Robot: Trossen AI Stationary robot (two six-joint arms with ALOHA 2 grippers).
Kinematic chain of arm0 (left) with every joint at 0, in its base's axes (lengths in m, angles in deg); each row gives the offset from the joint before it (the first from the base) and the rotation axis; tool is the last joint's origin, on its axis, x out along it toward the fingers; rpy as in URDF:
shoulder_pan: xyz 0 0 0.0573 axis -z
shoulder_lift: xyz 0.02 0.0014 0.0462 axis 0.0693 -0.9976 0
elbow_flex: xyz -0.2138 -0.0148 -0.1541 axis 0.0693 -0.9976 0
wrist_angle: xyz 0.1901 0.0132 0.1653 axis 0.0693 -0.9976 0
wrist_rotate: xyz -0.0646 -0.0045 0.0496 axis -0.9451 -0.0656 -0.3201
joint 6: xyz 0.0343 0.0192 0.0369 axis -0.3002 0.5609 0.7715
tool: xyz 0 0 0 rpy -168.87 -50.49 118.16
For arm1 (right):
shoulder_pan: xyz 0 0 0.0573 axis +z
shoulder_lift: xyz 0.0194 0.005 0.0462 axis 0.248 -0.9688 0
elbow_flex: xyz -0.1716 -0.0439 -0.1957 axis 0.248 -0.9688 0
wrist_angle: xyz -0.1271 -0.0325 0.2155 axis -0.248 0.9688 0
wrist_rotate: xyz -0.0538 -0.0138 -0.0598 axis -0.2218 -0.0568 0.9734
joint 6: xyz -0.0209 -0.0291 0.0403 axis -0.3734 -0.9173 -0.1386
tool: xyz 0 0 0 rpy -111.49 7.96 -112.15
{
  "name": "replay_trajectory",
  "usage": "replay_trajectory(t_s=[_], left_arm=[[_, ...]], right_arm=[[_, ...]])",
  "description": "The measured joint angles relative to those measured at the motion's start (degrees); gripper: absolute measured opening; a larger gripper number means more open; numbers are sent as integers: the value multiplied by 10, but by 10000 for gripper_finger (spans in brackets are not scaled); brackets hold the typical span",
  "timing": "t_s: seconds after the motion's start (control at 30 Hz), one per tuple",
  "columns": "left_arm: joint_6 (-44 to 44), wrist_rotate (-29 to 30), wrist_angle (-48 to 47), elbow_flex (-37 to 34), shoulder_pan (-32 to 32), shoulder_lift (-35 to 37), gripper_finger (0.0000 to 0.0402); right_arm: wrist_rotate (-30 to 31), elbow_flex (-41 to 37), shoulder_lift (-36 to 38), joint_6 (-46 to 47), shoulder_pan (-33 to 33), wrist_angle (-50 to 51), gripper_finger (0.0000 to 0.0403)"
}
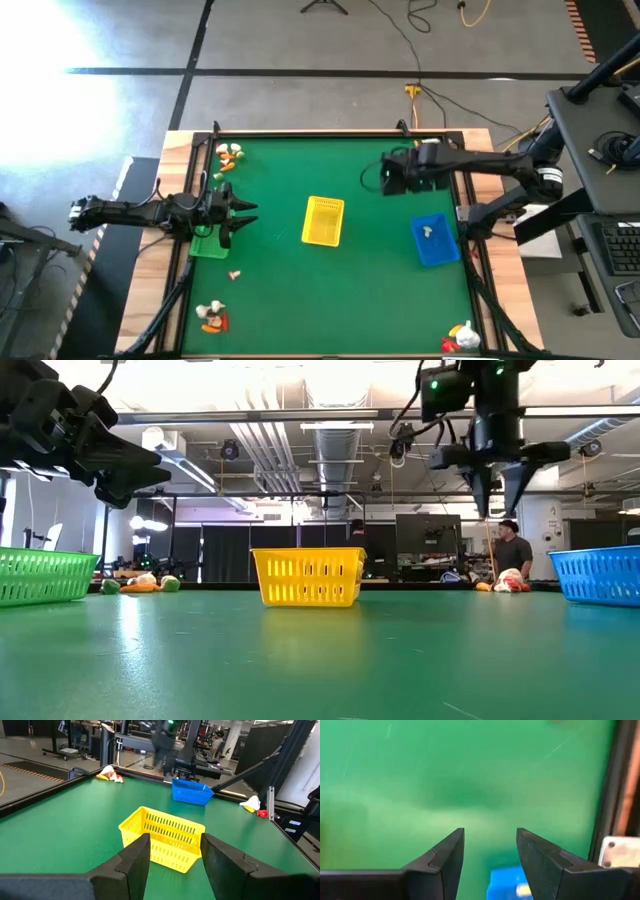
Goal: Sort produce into baskets
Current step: Put the red mushroom into the blue bin
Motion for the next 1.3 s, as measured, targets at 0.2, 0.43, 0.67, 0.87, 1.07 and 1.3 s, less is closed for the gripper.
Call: replay_trajectory(t_s=[0.2, 0.43, 0.67, 0.87, 1.07, 1.3], left_arm=[[0, 0, 0, 0, 0, 0, 158], [0, 0, 0, 0, 0, 0, 158], [0, 0, 0, 0, 0, 0, 158], [0, 0, 0, 0, 0, 0, 158], [0, 0, 0, 0, 0, 0, 158], [0, 0, 0, 0, 0, 0, 158]], right_arm=[[67, -6, 0, -24, -100, -8, 180], [87, -84, -1, -32, -196, -144, 168], [113, -157, -13, -11, -241, -271, 158], [140, -180, -51, 22, -256, -294, 157], [148, -180, -92, 10, -260, -315, 171], [147, -179, -145, 3, -264, -323, 183]])
